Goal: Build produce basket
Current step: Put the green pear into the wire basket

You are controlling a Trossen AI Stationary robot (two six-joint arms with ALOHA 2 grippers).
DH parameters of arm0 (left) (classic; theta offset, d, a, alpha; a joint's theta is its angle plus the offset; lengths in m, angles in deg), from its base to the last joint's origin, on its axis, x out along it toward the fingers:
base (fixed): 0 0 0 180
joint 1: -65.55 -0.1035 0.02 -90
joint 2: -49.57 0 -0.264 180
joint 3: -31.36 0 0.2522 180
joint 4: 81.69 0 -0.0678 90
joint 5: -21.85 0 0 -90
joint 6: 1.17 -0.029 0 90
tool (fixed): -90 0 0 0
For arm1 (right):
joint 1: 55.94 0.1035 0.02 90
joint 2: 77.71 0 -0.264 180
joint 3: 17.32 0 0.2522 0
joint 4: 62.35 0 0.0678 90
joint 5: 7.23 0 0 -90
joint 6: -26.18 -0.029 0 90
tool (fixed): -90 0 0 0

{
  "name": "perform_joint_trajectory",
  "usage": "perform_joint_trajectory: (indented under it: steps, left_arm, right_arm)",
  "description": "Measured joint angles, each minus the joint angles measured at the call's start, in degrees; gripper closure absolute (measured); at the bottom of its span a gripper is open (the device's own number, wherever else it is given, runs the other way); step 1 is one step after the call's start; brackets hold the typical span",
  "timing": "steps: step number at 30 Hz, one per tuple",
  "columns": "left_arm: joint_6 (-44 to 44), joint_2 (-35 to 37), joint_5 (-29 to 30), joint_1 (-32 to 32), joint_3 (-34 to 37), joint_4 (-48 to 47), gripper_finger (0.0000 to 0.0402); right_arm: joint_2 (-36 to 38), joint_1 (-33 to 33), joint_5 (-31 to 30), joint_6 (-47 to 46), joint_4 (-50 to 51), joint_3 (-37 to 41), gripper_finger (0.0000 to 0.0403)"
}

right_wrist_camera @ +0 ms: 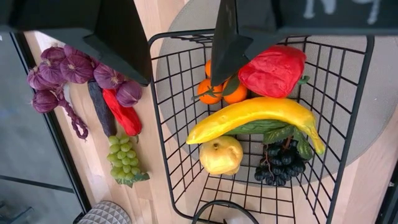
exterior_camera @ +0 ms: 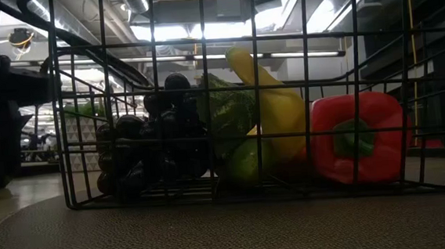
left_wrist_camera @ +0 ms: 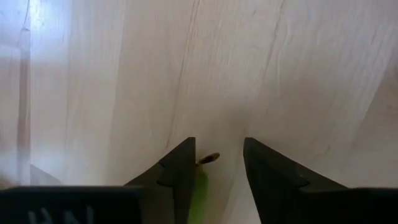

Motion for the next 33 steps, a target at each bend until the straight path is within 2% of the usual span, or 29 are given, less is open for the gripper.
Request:
perform_joint_trajectory:
  steps: [4, 10, 22, 33]
  left_arm:
    - [0.0, 0.0, 1.2, 0.0, 0.0, -0.3, 0.0310]
    - [0.2, 0.0, 1.7, 0.0, 0.0, -2.4, 0.0392]
    - [0.4, 0.0, 2.4, 0.0, -0.5, -3.7, 0.0400]
    - [0.0, 0.0, 4.8, -0.8, -14.0, -22.8, 0.0401]
  right_arm:
    - [0.0, 0.0, 0.0, 0.0, 0.0, 0.0, 0.0238]
    - [0.0, 0.0, 0.0, 0.0, 0.0, 0.0, 0.0237]
    - [0.0, 0.0, 0.0, 0.0, 0.0, 0.0, 0.0238]
    - [0.0, 0.0, 0.0, 0.0, 0.0, 0.0, 0.0238]
